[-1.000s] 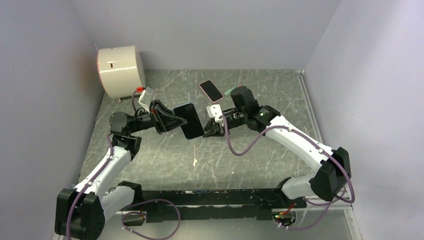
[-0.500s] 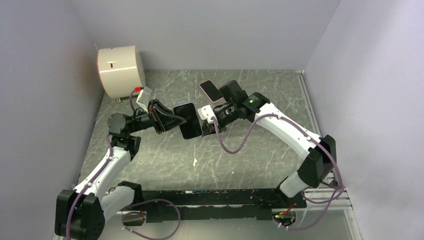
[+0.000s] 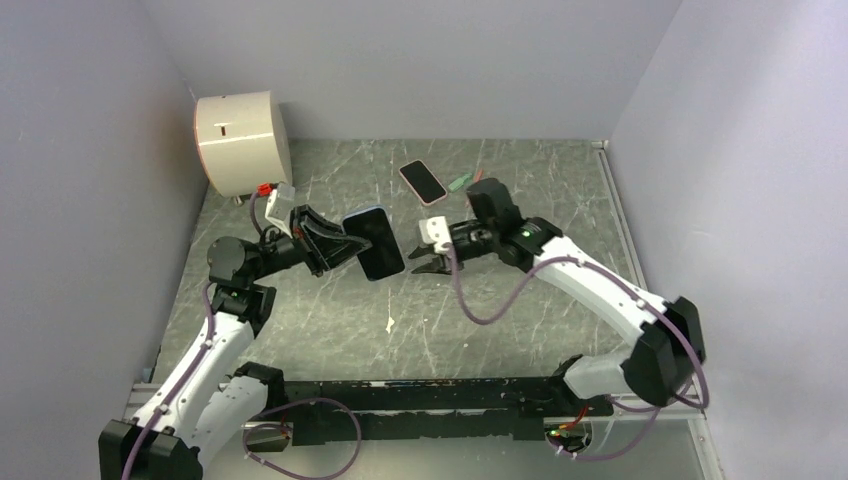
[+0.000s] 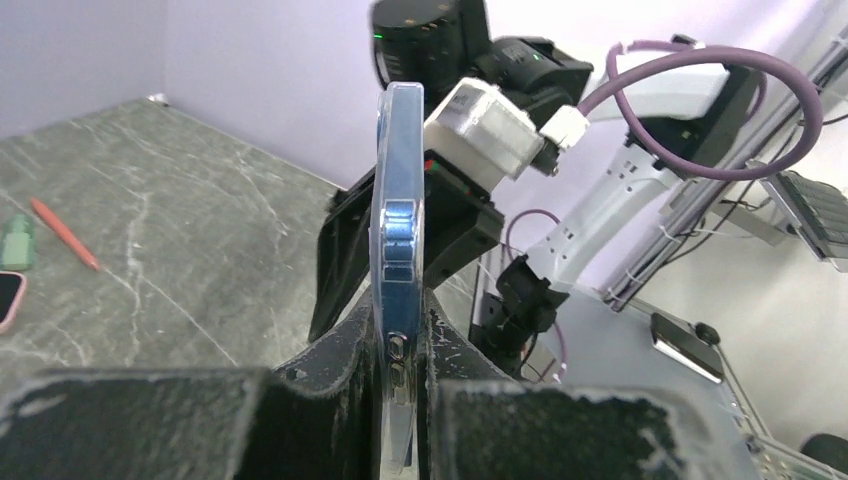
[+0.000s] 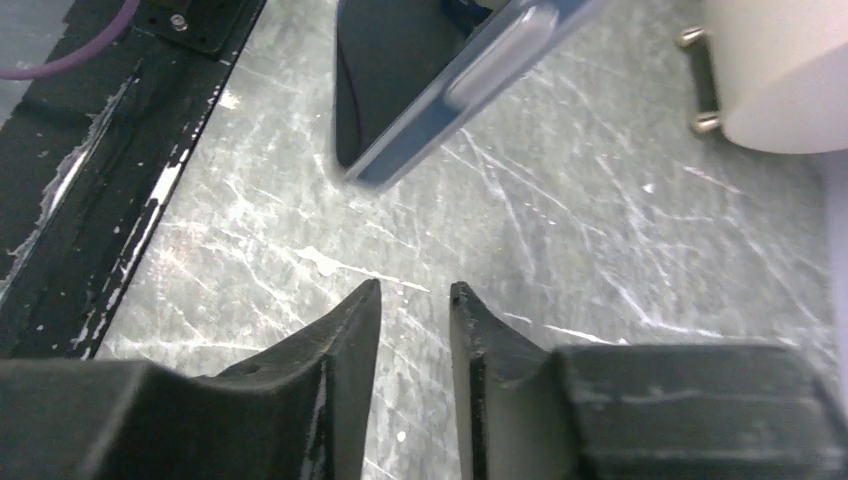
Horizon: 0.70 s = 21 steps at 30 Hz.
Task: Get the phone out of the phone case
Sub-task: Remove the phone case from the phone.
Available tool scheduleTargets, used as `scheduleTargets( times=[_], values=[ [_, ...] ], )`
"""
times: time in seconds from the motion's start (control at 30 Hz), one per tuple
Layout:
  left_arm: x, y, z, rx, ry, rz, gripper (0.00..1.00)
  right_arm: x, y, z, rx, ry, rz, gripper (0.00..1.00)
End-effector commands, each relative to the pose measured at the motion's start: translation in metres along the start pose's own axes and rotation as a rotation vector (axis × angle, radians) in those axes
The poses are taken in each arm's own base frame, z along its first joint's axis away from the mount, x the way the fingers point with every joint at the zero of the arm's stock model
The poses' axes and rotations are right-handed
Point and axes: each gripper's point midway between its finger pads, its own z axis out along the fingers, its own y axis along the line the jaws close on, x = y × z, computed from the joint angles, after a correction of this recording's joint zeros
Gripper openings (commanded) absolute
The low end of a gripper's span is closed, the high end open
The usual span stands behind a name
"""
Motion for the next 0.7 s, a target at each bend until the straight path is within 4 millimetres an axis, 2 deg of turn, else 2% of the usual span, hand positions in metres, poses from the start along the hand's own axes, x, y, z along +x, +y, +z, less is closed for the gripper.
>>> scheduleTargets(
  times=[0.0,0.2,0.43,0.67],
  values=[
    [-0.013,0.008,-0.002,-0.070,-0.068,0.091,0.03,-0.046,-0.004,-0.025,0.117,-0.182,-0.031,0.40],
    [-0.012,0.007,-0.002,-0.063,-0.065,0.107,0.02,-0.050,0.016,-0.031,0.121,-0.241,0.026,0.51],
    [-0.009,-0.001,-0.001,-0.005,-0.059,0.125,0.02,-0.068,0.009,-0.033,0.132,-0.302,0.070,0.53],
    [-0.009,-0.002,-0.001,0.008,-0.057,0.126,0.02,-0.070,0.008,-0.022,0.040,-0.316,0.155,0.53]
  ],
)
